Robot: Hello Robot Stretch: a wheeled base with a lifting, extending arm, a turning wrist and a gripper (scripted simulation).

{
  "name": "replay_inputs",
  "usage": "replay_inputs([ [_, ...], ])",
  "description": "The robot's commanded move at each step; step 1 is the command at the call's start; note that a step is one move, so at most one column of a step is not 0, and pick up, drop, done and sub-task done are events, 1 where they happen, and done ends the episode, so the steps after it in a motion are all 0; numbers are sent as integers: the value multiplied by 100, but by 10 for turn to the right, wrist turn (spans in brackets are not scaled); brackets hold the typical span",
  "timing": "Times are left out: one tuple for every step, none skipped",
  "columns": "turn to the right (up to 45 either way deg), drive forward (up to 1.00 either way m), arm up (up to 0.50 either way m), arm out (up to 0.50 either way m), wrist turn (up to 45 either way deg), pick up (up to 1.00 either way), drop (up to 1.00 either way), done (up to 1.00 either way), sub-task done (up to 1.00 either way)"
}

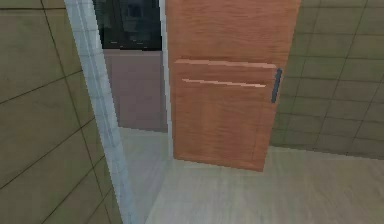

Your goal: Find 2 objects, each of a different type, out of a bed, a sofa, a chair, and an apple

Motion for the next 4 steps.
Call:
replay_inputs([
  [30,0,0,0,0,0,0,0,0],
  [0,85,0,0,0,0,0,0,0],
  [-330,0,0,0,0,0,0,0,0],
  [0,30,0,0,0,0,0,0,0],
])
